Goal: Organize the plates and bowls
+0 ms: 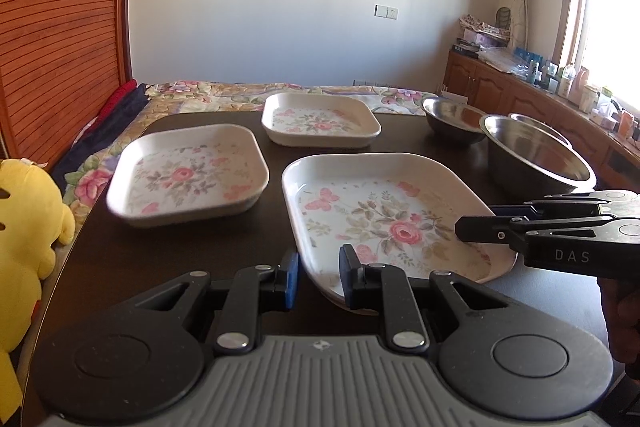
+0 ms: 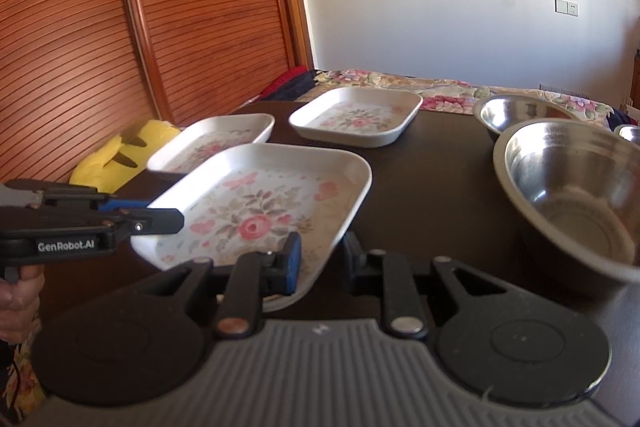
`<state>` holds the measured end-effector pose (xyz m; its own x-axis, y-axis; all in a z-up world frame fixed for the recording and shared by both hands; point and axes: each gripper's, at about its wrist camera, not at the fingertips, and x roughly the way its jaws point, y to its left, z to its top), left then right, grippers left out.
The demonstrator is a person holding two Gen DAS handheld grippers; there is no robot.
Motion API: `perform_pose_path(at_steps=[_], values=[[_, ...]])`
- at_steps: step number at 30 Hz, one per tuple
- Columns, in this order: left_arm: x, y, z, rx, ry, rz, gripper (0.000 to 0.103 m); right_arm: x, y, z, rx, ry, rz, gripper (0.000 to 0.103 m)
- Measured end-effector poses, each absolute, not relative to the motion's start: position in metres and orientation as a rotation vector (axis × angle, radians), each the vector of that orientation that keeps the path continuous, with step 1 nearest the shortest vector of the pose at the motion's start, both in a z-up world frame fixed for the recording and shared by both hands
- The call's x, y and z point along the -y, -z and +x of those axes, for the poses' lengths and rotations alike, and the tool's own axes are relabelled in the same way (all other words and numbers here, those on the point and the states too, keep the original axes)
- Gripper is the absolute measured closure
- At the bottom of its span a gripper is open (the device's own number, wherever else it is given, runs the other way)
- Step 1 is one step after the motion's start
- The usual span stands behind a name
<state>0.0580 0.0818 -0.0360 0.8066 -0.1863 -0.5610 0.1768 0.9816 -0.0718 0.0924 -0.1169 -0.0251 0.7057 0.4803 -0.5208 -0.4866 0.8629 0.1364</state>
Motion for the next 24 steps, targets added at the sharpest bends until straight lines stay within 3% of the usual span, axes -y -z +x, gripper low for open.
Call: perform_pose_path(at_steps=[24], values=[[-0.086,0.052,0.007,-0.614,0.171,-0.004,0.081,0.107,0.037,0.045,-0.594,-0.543,-0.029,0.079]])
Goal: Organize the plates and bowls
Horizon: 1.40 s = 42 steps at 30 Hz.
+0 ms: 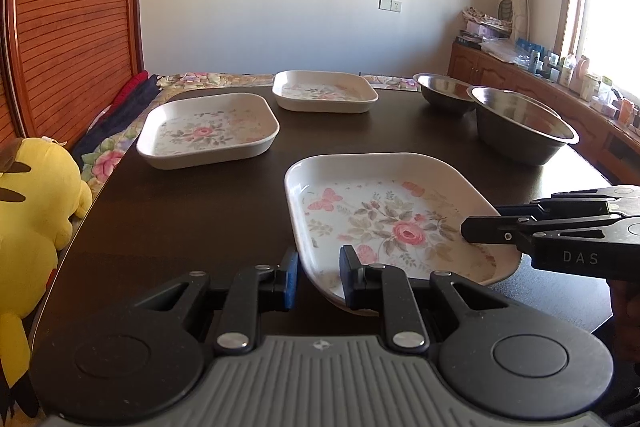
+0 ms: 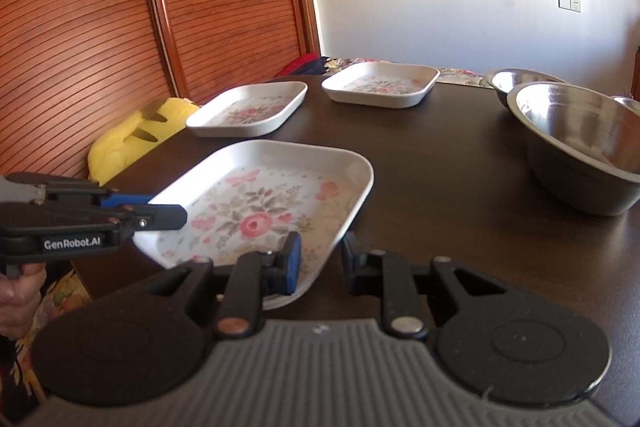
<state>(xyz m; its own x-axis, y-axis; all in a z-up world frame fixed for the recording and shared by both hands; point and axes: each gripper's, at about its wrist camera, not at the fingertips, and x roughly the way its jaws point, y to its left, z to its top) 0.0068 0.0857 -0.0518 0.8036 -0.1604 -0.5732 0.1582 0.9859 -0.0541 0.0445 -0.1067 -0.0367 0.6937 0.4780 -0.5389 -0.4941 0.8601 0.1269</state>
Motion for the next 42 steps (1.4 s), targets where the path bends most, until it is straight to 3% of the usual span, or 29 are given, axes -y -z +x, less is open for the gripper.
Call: perform_pose_path(at_steps=[22,29,35,39,42], values=[[-0.091,0.060,0.010,-0.627,0.154,-0.018,0.081,0.106,0.040,0.043,-0.605,-0.551,-0.016,0.078],[-0.103,0.052,0.008,-0.604,0.122,-0.027,0.077,0.119,0.026,0.040,-0.532,-0.532,0.024,0.064],[-0.109,0.039,0.009,-0.583,0.102,-0.014,0.059,0.122,0.010,0.039,-0.482,-0.537,0.013,0.054],[-0.112,0.033,0.011,-0.570,0.087,-0.008,0.026,0.120,0.002,0.041,-0.457,-0.546,0.015,0.040],[-0.113,0.030,0.013,-0.571,0.091,-0.010,0.017,0.119,-0.003,0.043,-0.442,-0.537,0.006,0.033]])
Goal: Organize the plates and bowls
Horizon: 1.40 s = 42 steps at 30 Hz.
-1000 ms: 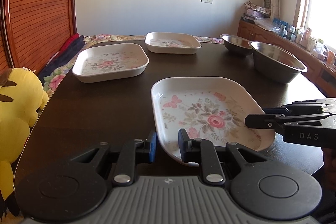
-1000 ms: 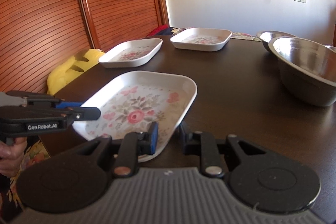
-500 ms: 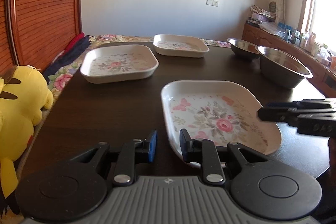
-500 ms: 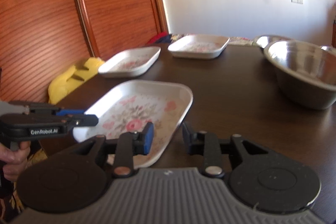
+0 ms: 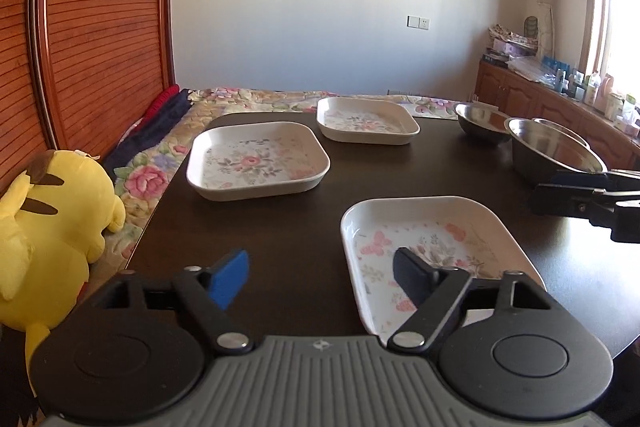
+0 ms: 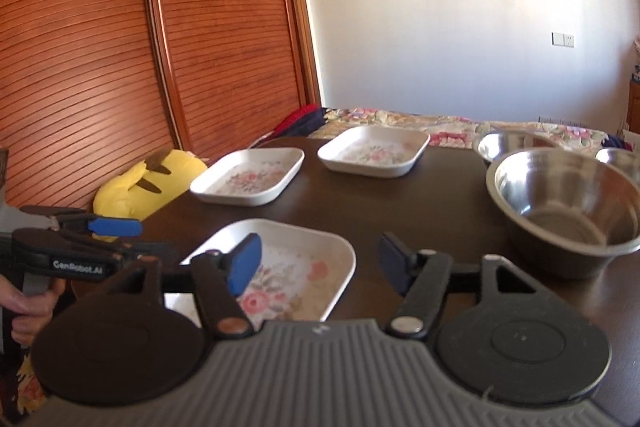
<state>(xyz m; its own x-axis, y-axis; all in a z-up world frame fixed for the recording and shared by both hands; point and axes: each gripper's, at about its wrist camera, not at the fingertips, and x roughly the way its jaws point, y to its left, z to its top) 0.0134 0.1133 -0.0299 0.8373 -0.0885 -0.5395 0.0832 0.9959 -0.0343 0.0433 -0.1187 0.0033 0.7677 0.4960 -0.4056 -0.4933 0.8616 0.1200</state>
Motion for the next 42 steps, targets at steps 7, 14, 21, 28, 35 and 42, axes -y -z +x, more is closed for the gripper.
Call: perform_pose_path(at_steps=[7,14,21,28,35,42], values=[[-0.113,0.027,0.016,-0.574,0.090,-0.008,0.001,0.116,-0.009,0.048,-0.424,-0.525,-0.011,0.009],[-0.116,0.024,0.025,-0.592,0.082,0.002,0.000,0.111,-0.011,0.056,-0.429,-0.530,-0.017,0.000],[-0.122,0.023,0.038,-0.608,0.062,-0.008,0.000,0.105,-0.014,0.069,-0.436,-0.535,-0.025,0.000],[-0.127,0.022,0.049,-0.618,0.067,-0.005,0.000,0.100,-0.018,0.084,-0.439,-0.546,-0.030,0.000],[-0.129,0.018,0.063,-0.623,0.072,0.023,0.000,0.093,-0.023,0.102,-0.472,-0.530,-0.040,0.000],[-0.141,0.011,0.080,-0.615,0.066,0.005,0.000,0.089,-0.031,0.118,-0.522,-0.500,-0.021,0.000]])
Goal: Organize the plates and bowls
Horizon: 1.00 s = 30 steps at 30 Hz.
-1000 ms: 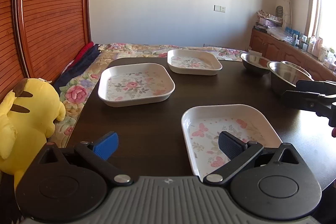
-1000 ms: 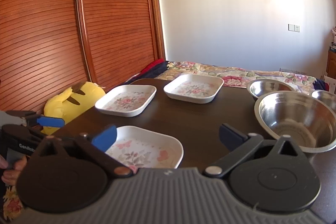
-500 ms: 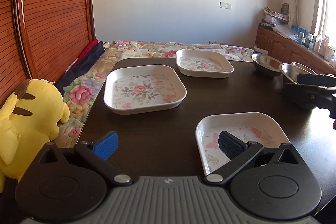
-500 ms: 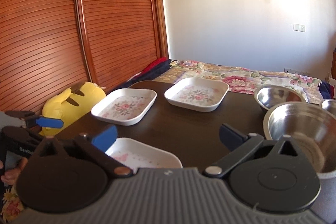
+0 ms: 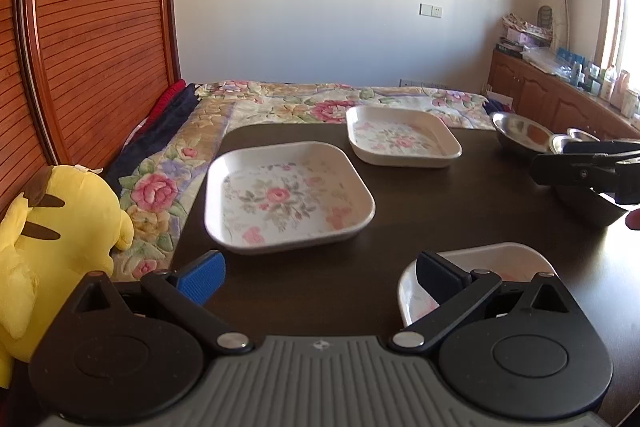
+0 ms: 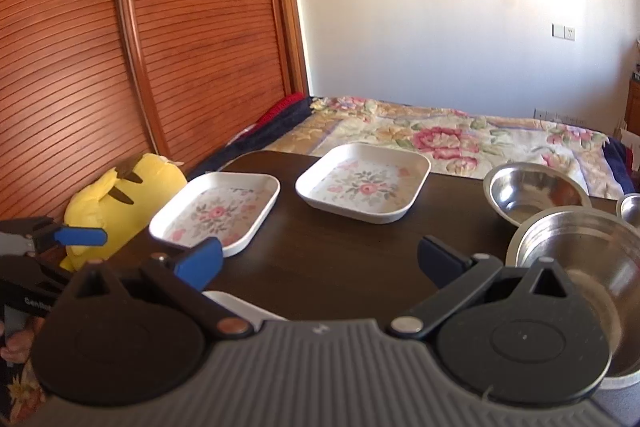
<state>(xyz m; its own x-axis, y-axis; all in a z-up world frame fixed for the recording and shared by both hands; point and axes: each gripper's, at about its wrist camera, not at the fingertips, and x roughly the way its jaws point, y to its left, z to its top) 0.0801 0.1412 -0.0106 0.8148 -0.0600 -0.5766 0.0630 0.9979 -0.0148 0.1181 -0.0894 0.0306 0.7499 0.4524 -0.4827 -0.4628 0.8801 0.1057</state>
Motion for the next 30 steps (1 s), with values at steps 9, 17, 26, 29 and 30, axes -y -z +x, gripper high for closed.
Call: perform_pose_path(at_steps=[9,17,26,29,30], values=[[-0.158,-0.002,0.099,-0.585,0.089,-0.013,0.000,0.077,-0.032,0.134,-0.512,-0.489,-0.049,0.000],[-0.172,-0.004,0.121,-0.598,0.099,-0.028,0.010,0.060,-0.035,0.153,-0.501,-0.515,-0.077,0.000],[-0.190,0.006,0.140,-0.615,0.064,-0.015,0.019,0.033,-0.031,0.168,-0.536,-0.598,-0.103,0.000],[-0.198,0.011,0.146,-0.622,0.052,-0.028,0.020,0.025,-0.027,0.173,-0.559,-0.623,-0.110,0.000],[-0.201,0.013,0.148,-0.625,0.051,-0.033,0.022,0.023,-0.026,0.175,-0.566,-0.630,-0.112,0.001]])
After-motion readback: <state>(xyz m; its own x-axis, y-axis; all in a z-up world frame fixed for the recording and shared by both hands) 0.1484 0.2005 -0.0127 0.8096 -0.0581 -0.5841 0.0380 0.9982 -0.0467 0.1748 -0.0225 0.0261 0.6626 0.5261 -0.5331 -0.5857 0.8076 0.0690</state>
